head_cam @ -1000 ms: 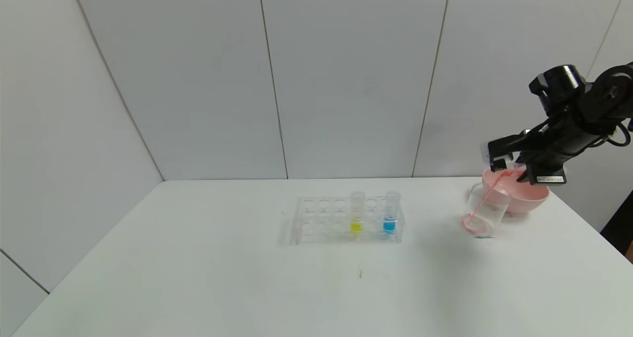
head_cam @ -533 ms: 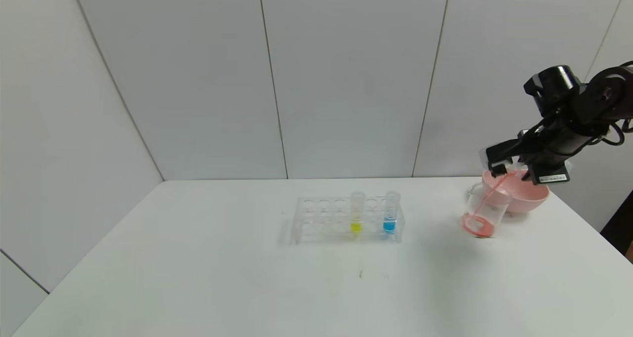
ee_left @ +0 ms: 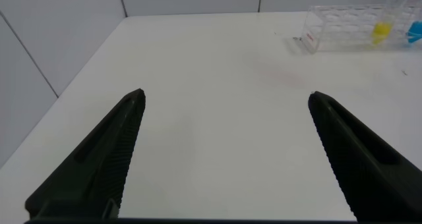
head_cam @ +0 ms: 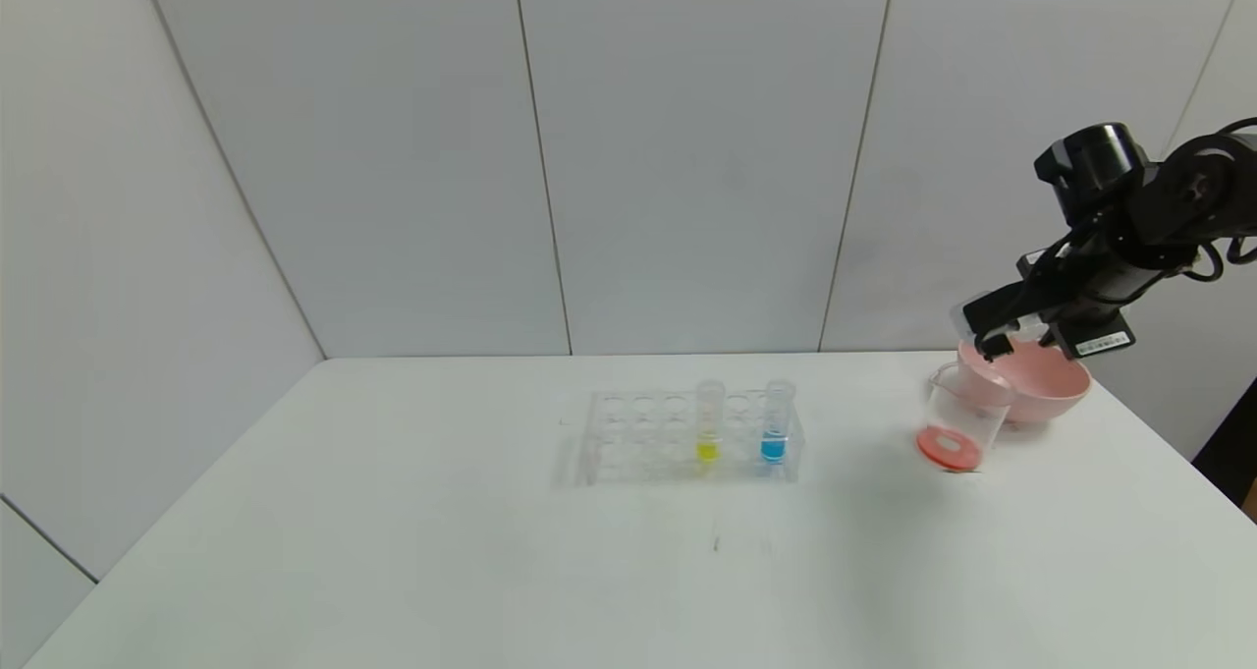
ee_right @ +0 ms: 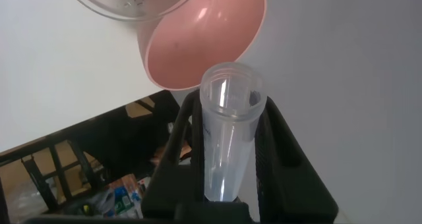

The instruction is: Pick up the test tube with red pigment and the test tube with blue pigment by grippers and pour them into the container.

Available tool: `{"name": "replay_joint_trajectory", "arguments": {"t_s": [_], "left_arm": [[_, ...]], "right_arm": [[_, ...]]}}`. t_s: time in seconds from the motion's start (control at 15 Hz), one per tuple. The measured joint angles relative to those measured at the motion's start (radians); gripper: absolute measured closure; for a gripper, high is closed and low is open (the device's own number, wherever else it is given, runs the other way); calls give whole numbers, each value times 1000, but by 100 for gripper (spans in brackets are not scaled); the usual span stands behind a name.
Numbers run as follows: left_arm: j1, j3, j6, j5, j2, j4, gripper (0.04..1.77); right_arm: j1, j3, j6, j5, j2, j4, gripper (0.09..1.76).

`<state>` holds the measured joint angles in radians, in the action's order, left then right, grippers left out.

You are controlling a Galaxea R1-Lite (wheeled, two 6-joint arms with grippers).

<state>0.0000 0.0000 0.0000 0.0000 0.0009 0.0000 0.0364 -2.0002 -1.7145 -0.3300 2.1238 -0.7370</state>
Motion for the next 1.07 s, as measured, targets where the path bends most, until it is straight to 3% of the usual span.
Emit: {"name": "replay_joint_trajectory", "arguments": {"t_s": [1.07], "left_arm": [[0,0,0,0,0,0,5]], "right_arm": [[34,0,67,2,-31,-10,135]]}}
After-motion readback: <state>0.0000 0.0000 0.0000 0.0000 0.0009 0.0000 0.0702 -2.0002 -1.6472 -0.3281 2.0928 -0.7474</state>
